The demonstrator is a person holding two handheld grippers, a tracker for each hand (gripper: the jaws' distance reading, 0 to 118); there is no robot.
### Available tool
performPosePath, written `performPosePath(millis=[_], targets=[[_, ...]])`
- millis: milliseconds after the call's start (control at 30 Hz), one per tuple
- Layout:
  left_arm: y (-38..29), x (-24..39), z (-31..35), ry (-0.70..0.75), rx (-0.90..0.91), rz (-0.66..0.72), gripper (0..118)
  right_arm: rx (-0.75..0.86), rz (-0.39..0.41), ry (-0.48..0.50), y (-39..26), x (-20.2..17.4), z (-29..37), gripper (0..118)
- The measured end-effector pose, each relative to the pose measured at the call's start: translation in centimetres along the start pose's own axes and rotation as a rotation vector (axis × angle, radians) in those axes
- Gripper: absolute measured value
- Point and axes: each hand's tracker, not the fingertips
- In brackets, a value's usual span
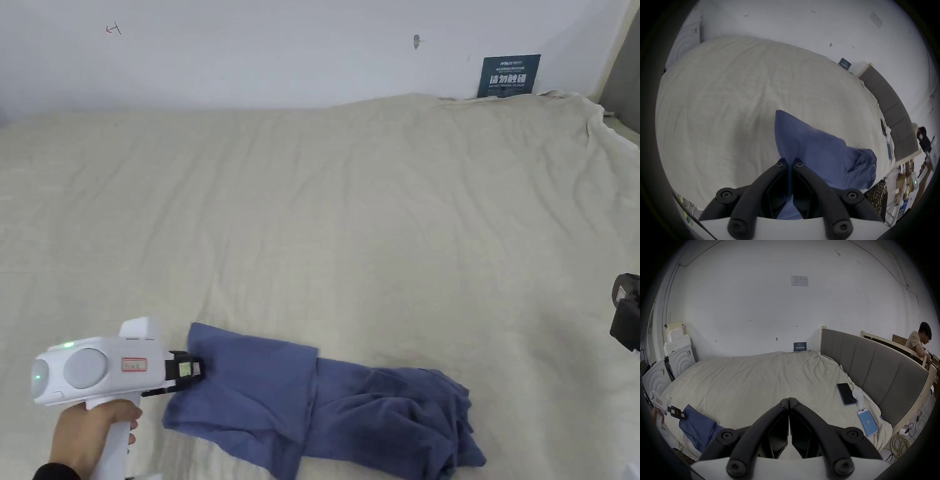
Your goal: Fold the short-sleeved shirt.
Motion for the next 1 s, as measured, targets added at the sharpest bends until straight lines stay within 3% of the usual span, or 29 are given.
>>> performPosePath(millis=[233,400,700,767,1000], targets=[[0.2,-6.2,4.2,0.178,0.022,0.081,1,0.004,0.004,0.023,0.2,-0.8,-0.6,0],[-0.7,-6.3,5.7,0.182,0.002,0.086,1,0.0,0.011,0.044,0.1,-1.5,-0.9,0],[0.3,4.0,5.2,-0.008,-0.033,-0.024,1,0.001,0.009,0.056,-0.1,-1.5,-0.5,0],[0.3,6.2,3.8,-0.051,-0.05,-0.093,1,0.006,0.003,0.053,-0.1,-1.3,-0.3,0],[-0.7,13.6,-1.3,-0.14,-0.126,-0.148,1,0.003,-0.005,0.047,-0.5,-0.6,0.2,0]])
